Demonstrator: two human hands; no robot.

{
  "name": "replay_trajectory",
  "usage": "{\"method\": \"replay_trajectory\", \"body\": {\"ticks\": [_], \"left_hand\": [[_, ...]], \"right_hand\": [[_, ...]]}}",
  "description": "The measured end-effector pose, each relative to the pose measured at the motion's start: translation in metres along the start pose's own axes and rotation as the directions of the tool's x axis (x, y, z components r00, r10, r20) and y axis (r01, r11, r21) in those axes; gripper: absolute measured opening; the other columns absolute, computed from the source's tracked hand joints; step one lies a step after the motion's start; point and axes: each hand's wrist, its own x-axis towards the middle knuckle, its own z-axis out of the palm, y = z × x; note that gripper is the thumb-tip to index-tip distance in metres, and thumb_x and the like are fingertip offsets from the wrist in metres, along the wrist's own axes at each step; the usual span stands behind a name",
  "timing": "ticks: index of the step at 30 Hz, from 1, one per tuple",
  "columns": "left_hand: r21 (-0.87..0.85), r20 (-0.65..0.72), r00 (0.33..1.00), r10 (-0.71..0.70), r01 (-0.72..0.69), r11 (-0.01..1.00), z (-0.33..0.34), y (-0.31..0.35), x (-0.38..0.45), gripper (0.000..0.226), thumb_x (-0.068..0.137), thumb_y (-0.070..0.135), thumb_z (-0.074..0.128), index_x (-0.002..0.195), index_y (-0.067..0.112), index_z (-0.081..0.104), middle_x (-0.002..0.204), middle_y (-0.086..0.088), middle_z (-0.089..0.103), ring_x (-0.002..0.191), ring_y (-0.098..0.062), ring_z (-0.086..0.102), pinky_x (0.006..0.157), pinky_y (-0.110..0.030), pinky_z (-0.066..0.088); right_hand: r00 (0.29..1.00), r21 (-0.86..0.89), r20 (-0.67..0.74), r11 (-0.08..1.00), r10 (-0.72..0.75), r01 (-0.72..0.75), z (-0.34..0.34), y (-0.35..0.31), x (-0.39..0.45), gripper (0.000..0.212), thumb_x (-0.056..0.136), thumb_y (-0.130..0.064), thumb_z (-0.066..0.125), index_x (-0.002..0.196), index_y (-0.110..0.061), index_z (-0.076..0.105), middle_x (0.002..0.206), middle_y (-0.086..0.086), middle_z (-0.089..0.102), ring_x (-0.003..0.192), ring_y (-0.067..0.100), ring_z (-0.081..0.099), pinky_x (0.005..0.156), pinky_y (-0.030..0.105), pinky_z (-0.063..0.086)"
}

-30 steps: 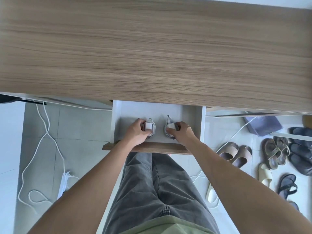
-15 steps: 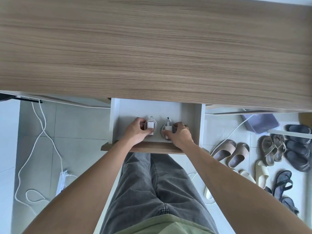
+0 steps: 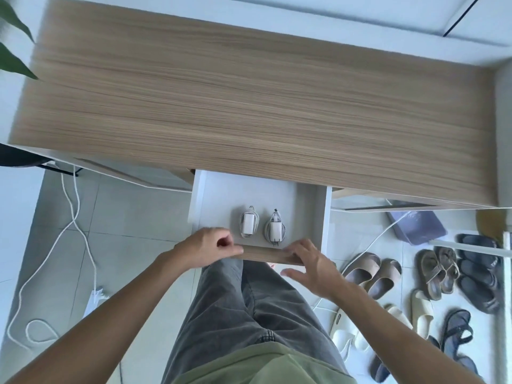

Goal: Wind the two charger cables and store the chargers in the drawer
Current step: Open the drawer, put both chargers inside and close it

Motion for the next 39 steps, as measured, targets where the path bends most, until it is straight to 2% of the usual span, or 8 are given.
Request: {"method": "replay_trajectory", "body": {"ticks": [4,10,16,21,26,29,33,39], "left_hand": [[0.11,-0.04,0.999,0.002,0.003,0.994,0.008,-0.014,-0.015,0.033,0.079,0.065,0.07,0.103,0.045,0.063,0.103,0.031,0.064,0.098,0.001,0.061,0.088,-0.039,0.055],[0.171,-0.092,0.992,0.085,-0.068,0.983,0.006,-0.015,-0.013,0.025,0.088,0.056,0.07,0.109,0.042,0.067,0.107,0.032,0.063,0.097,0.0,0.06,0.086,-0.035,0.055],[0.254,-0.241,0.95,0.199,-0.137,0.958,-0.008,-0.006,0.003,0.023,0.091,0.046,0.073,0.107,0.03,0.072,0.106,0.026,0.066,0.092,0.001,0.059,0.066,-0.003,0.031],[0.336,-0.395,0.852,0.343,-0.213,0.917,-0.019,0.001,0.023,0.029,0.09,0.041,0.071,0.1,0.013,0.076,0.099,0.004,0.075,0.089,-0.022,0.071,0.07,-0.028,0.053],[0.671,-0.442,0.701,0.56,-0.156,0.725,-0.03,0.016,0.036,0.032,0.078,0.016,0.088,0.107,0.01,0.078,0.124,-0.017,0.067,0.109,-0.038,0.063,0.093,-0.053,0.054],[0.729,-0.389,0.717,0.578,-0.143,0.669,-0.045,0.026,0.041,0.082,0.068,0.03,0.093,0.139,0.008,0.06,0.154,-0.024,0.046,0.138,-0.041,0.048,0.118,-0.058,0.036],[0.734,-0.351,0.789,0.504,-0.103,0.672,-0.071,0.034,0.055,0.137,0.059,0.055,0.093,0.164,0.011,0.016,0.171,-0.024,0.011,0.159,-0.039,0.014,0.128,-0.061,0.008],[0.698,-0.353,0.847,0.397,-0.044,0.715,-0.091,0.029,0.067,0.131,0.069,0.075,0.076,0.166,0.025,0.003,0.174,-0.013,-0.008,0.161,-0.03,-0.005,0.128,-0.057,-0.002]], "right_hand": [[0.987,-0.023,-0.155,0.999,-0.052,0.049,0.01,0.0,-0.006,0.024,0.095,-0.047,0.062,0.116,-0.036,0.063,0.116,-0.018,0.062,0.106,0.009,0.063,0.081,0.041,0.058],[0.968,-0.061,-0.226,0.994,-0.104,0.093,0.012,-0.002,-0.003,0.017,0.097,-0.039,0.063,0.113,-0.033,0.064,0.111,-0.016,0.064,0.101,0.012,0.063,0.074,0.036,0.055],[0.938,-0.092,-0.315,0.989,-0.142,0.119,-0.006,-0.001,0.019,0.017,0.095,-0.029,0.069,0.112,-0.024,0.071,0.106,-0.005,0.07,0.095,0.022,0.066,0.075,0.031,0.051],[0.891,-0.082,-0.441,0.993,-0.111,0.083,-0.022,-0.001,0.046,0.02,0.089,-0.022,0.076,0.108,-0.017,0.074,0.1,0.003,0.071,0.09,0.032,0.066,0.079,0.046,0.056],[0.739,-0.207,-0.645,0.976,-0.193,0.074,-0.037,-0.008,0.054,0.023,0.077,-0.011,0.081,0.097,-0.012,0.07,0.1,0.008,0.062,0.092,0.033,0.059,0.081,0.041,0.048],[0.68,-0.353,-0.647,0.926,-0.345,0.133,-0.051,-0.007,0.058,0.041,0.076,-0.023,0.081,0.113,-0.013,0.064,0.125,0.013,0.059,0.112,0.035,0.056,0.106,0.048,0.043],[0.81,-0.468,-0.471,0.877,-0.351,0.108,-0.076,0.001,0.072,0.101,0.075,-0.05,0.08,0.158,-0.018,0.032,0.169,0.015,0.021,0.156,0.037,0.018,0.126,0.059,0.015],[0.885,-0.446,-0.433,0.894,-0.174,-0.042,-0.105,0.012,0.091,0.12,0.07,-0.074,0.071,0.163,-0.03,0.01,0.172,0.012,-0.002,0.159,0.034,-0.005,0.127,0.058,0.004]]}}
